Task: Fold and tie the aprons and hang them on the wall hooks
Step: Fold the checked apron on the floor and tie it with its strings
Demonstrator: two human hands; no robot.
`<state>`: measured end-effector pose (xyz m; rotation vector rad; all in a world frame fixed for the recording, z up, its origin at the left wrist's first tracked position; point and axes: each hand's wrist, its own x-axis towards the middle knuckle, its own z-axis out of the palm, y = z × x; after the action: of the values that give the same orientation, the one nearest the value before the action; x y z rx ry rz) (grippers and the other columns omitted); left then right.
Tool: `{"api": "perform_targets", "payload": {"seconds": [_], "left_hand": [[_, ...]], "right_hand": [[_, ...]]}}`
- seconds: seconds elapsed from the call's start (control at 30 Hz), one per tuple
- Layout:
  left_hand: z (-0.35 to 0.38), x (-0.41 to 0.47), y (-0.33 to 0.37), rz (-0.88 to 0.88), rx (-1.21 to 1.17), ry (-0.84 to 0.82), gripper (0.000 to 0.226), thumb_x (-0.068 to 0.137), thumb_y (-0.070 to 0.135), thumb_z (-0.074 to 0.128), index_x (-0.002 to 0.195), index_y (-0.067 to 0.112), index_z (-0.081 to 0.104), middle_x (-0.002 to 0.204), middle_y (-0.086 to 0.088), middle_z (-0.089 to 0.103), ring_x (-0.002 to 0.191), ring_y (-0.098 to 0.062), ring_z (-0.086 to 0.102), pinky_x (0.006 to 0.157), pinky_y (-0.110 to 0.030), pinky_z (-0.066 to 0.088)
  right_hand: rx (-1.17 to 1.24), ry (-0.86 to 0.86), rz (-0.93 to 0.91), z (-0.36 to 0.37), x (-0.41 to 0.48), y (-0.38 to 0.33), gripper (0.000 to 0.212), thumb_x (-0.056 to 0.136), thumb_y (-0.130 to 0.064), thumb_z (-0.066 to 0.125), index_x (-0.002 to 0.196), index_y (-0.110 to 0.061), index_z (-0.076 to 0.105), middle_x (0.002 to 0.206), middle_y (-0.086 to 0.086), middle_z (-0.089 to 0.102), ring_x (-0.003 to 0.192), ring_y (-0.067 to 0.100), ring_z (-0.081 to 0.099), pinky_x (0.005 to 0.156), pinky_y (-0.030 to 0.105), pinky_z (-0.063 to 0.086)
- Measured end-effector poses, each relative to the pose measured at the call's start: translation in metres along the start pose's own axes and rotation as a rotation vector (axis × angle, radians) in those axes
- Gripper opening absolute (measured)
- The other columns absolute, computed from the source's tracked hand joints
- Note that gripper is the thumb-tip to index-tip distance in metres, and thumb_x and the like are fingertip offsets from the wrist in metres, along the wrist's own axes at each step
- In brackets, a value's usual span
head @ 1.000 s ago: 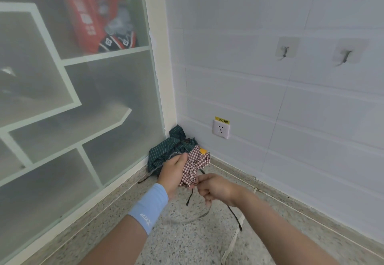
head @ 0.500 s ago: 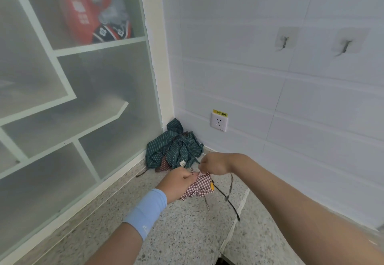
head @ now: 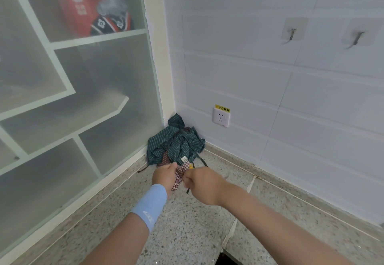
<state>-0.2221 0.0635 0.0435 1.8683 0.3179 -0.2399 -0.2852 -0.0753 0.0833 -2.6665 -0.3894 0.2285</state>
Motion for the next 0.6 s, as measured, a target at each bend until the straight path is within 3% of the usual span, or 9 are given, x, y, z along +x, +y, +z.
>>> {"api": "perform_targets", "payload": {"seconds": [0.07, 0.17, 0.27, 0.37, 0.5, 0.6], "left_hand": [[0.000, 0.001, -0.003, -0.027, -0.157, -0.040, 0.025, 0.099, 0.032, 0.053, 0.098, 0.018, 0.073, 0.092, -0.001, 0.069, 0.093, -0.021, 0.062, 0.083, -0.033, 0.046], [0.003, -0.006, -0.004, -0.042, -0.315, -0.202, 0.025, 0.102, 0.031, 0.050, 0.099, 0.019, 0.072, 0.099, -0.005, 0.075, 0.094, -0.020, 0.067, 0.081, -0.032, 0.049], [0.002, -0.013, -0.010, 0.027, -0.310, -0.347, 0.030, 0.104, 0.030, 0.046, 0.105, 0.017, 0.073, 0.104, -0.007, 0.075, 0.098, -0.021, 0.069, 0.079, -0.034, 0.053], [0.001, -0.013, -0.020, 0.140, -0.193, -0.365, 0.030, 0.103, 0.032, 0.046, 0.102, 0.027, 0.076, 0.105, 0.001, 0.075, 0.100, -0.017, 0.068, 0.085, -0.034, 0.054], [0.000, -0.010, -0.031, 0.299, -0.063, -0.374, 0.025, 0.101, 0.022, 0.052, 0.100, 0.028, 0.076, 0.102, 0.004, 0.075, 0.096, -0.010, 0.069, 0.075, -0.019, 0.052], [0.002, 0.005, -0.046, 0.477, 0.147, -0.366, 0.024, 0.099, 0.026, 0.055, 0.095, 0.034, 0.078, 0.096, 0.004, 0.072, 0.093, -0.006, 0.063, 0.081, -0.019, 0.047]], "right_hand": [[0.146, 0.017, 0.005, 0.016, -0.004, 0.008, 0.023, 0.099, -0.015, 0.045, 0.089, -0.014, 0.066, 0.084, 0.001, 0.065, 0.083, 0.019, 0.059, 0.075, 0.032, 0.048], [0.167, 0.069, 0.050, 0.033, -0.002, 0.030, 0.027, 0.101, -0.032, 0.049, 0.090, -0.026, 0.072, 0.086, -0.007, 0.061, 0.086, 0.012, 0.055, 0.083, 0.029, 0.044], [0.287, -0.050, 0.162, 0.032, 0.001, 0.048, 0.027, 0.103, -0.031, 0.049, 0.093, -0.023, 0.073, 0.067, -0.009, 0.058, 0.059, 0.004, 0.052, 0.063, 0.023, 0.042], [0.596, -0.160, 0.283, 0.024, 0.007, 0.059, 0.023, 0.100, -0.012, 0.047, 0.099, -0.010, 0.070, 0.079, 0.005, 0.075, 0.046, 0.009, 0.058, 0.048, 0.019, 0.039], [1.115, -0.239, 0.498, 0.020, 0.021, 0.082, 0.034, 0.098, 0.000, 0.040, 0.119, -0.004, 0.066, 0.103, 0.014, 0.075, 0.076, 0.024, 0.075, 0.048, 0.024, 0.036], [1.373, -0.328, 0.606, 0.027, 0.029, 0.091, 0.042, 0.101, -0.018, 0.035, 0.125, -0.003, 0.065, 0.115, 0.020, 0.071, 0.089, 0.030, 0.073, 0.053, 0.027, 0.053]]}}
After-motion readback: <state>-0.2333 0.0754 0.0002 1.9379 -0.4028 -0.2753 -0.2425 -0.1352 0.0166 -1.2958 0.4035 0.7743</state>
